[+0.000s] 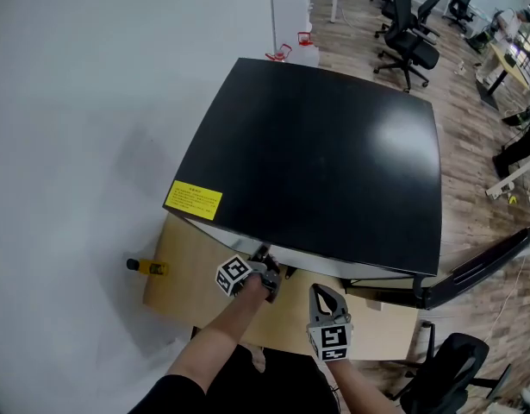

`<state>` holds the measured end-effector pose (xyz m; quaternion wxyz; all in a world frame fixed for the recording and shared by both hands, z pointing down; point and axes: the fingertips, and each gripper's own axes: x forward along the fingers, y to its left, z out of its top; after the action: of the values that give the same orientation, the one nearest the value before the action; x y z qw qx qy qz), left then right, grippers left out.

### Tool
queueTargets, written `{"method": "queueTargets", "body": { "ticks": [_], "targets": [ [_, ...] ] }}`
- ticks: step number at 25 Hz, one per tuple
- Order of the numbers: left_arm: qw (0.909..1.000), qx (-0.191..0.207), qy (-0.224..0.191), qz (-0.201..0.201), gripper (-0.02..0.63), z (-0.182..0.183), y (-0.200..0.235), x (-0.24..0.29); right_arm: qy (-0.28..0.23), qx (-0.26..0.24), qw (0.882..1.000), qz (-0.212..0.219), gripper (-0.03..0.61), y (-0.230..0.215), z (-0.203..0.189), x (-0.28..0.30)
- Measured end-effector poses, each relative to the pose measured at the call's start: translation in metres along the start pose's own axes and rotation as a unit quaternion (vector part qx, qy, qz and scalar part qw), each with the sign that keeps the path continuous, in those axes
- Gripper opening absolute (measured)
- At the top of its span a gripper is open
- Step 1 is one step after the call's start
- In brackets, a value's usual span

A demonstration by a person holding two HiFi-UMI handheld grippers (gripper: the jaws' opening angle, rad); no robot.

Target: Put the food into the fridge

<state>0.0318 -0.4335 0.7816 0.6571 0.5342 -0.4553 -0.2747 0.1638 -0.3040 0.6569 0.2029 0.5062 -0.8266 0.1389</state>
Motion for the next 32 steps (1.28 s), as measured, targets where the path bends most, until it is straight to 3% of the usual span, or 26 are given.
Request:
{"method": "queueTargets", "body": {
  "ticks": [9, 13, 15, 17, 23, 28, 32],
  "targets": [
    [0.9996, 0.006, -0.017, 0.02, 0.025, 0.002, -0.001, 0.0, -0.004, -0.009, 1.0, -0.003, 0.06, 0.009, -0.005, -0.014],
    [0.9949, 0.082, -0.017, 0.056, 0.025, 0.002, -0.003, 0.0, -0.011, -0.049, 0.999, -0.001, 0.06, 0.016, 0.0, -0.02],
    [0.9904, 0.12, -0.009, 0.067, 0.042, 0.0, -0.005, 0.0, -0.013, -0.049, 0.999, 0.001, 0.06, 0.02, 0.0, -0.021],
    [0.9847, 0.159, -0.002, 0.071, 0.113, -0.003, -0.01, 0.0, -0.014, -0.047, 0.999, 0.002, 0.06, 0.023, 0.0, -0.021],
    [0.9575, 0.265, 0.013, 0.112, 0.244, -0.008, -0.02, -0.002, -0.029, -0.064, 0.998, 0.006, 0.06, 0.033, 0.012, -0.023],
    [0.9364, 0.323, 0.034, 0.133, 0.275, -0.012, -0.016, -0.009, -0.033, -0.054, 0.998, -0.001, 0.06, 0.033, 0.012, -0.029],
    [0.9327, 0.334, 0.043, 0.129, 0.279, -0.016, -0.012, -0.014, -0.029, -0.039, 0.999, -0.013, 0.06, 0.026, 0.005, -0.036]
  ]
}}
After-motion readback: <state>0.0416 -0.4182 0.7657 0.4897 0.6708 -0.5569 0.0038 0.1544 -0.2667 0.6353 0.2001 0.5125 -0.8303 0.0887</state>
